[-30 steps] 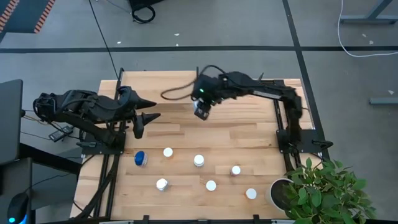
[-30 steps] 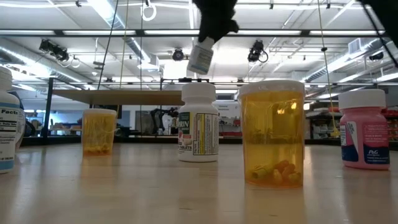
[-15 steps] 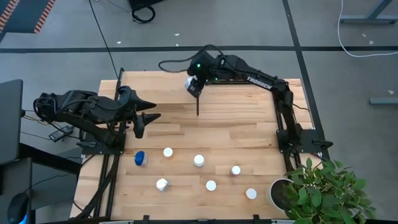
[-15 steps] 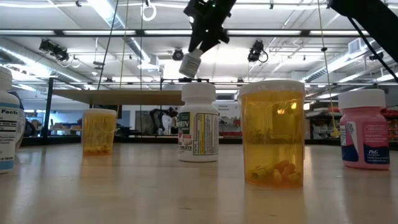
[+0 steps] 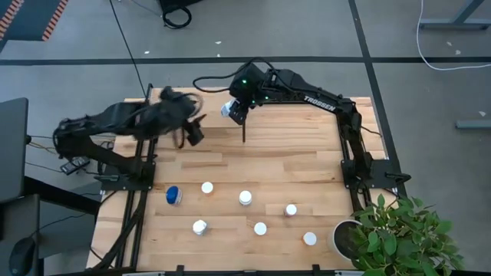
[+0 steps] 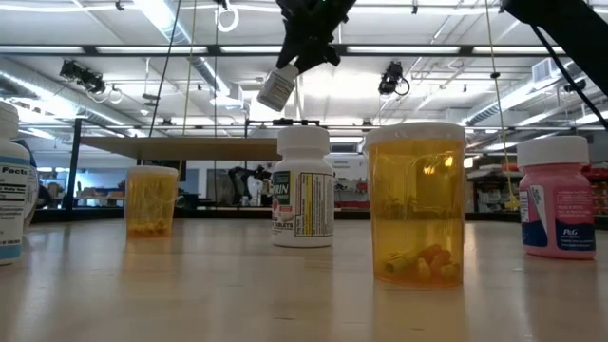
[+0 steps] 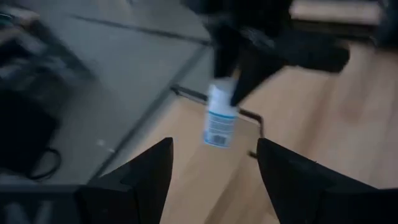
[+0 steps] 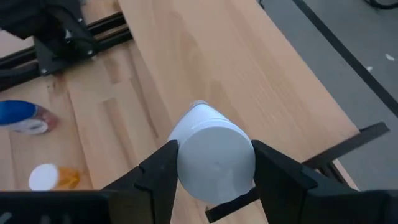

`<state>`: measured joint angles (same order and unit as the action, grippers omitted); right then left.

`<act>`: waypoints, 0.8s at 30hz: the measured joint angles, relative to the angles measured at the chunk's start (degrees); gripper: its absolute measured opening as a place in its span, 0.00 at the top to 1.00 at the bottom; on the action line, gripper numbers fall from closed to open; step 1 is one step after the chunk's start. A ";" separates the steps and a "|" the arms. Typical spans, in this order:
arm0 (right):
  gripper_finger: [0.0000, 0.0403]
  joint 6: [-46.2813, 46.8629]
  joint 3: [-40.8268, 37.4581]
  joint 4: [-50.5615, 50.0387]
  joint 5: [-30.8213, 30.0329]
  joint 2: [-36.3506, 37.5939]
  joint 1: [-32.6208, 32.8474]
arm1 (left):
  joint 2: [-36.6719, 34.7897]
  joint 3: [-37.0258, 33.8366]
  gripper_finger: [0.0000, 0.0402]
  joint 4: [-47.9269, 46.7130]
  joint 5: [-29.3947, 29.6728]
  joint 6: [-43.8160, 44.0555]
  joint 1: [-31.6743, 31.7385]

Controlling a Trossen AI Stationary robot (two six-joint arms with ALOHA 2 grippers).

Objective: Pick and place medicine bottles onto shelf by color
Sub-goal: Put the right white pill bottle on the shelf

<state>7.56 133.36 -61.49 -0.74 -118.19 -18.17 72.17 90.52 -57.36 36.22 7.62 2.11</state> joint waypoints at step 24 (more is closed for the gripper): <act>0.53 9.09 1.66 3.13 16.39 4.76 -5.75 | 9.66 0.02 0.16 16.49 -22.17 -16.20 19.09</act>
<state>16.65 135.02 -58.36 15.66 -113.43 -23.92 81.84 90.54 -40.87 14.05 -8.58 21.20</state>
